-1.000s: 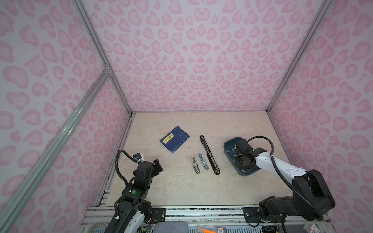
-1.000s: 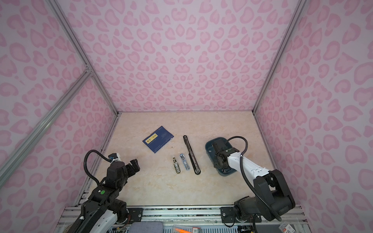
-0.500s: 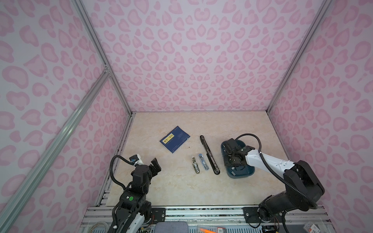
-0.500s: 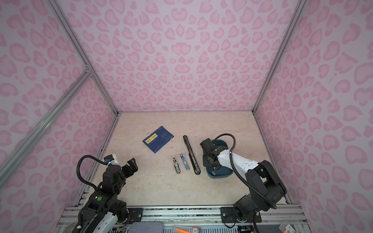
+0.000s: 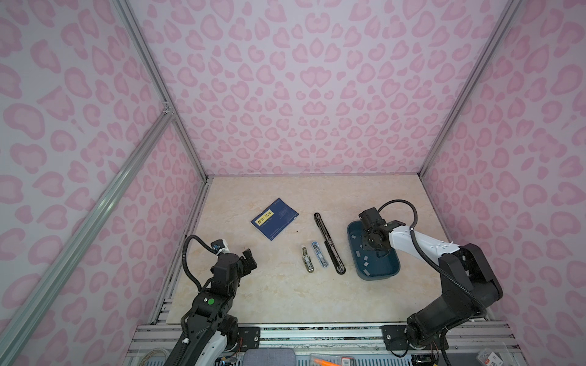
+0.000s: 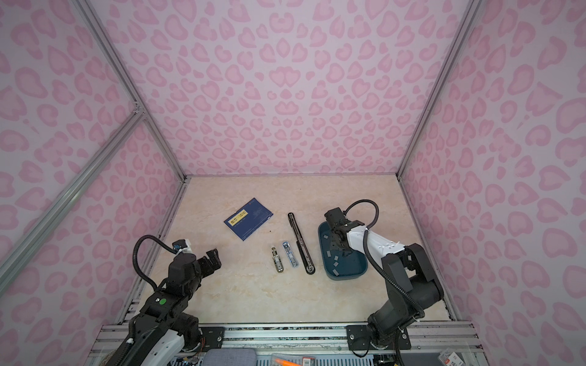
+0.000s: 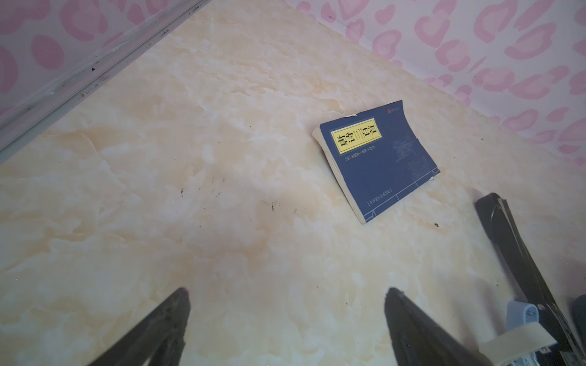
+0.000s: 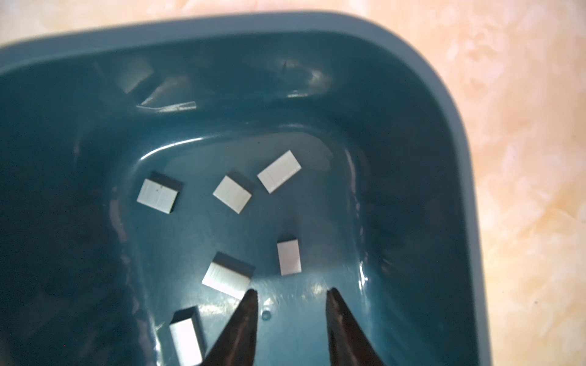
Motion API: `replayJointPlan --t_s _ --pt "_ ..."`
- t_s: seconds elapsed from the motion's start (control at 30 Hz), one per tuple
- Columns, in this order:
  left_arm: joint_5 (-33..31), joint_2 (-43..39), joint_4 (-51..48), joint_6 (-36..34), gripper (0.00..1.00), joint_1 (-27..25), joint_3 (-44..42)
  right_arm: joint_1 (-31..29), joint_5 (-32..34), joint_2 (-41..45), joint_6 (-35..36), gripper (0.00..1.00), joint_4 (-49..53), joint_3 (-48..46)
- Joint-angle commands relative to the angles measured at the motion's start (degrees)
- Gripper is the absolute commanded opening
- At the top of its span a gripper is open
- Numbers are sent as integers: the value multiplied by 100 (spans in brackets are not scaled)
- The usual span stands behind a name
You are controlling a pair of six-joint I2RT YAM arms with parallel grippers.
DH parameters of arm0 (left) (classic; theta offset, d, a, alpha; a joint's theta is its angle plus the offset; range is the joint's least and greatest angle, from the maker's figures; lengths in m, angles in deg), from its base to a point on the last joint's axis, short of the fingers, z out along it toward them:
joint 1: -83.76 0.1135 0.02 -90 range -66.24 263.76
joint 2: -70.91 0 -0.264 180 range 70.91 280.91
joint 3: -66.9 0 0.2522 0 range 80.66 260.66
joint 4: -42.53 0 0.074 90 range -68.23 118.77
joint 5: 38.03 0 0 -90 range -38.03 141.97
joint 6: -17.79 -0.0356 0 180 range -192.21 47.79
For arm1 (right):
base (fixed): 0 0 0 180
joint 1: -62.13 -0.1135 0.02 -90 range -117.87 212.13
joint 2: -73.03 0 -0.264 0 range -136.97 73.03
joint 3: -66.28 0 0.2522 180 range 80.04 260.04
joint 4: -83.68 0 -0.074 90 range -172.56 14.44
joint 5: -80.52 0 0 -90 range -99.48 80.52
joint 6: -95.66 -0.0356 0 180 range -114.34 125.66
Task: Load the staples into the stapler
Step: 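Lower the right gripper into the tray and pinch a staple strip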
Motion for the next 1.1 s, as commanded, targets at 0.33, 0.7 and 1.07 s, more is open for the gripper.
replayJointPlan --t_s 0.33,0.7,1.07 --pt "13 -37 243 -30 97 -2 68 470 -807 -484 600 36 -500 142" --pt "-17 -137 213 -12 97 5 43 463 -796 -566 589 31 -495 48" --pt "-35 -105 205 5 97 0 54 468 -766 -656 590 22 -491 9"
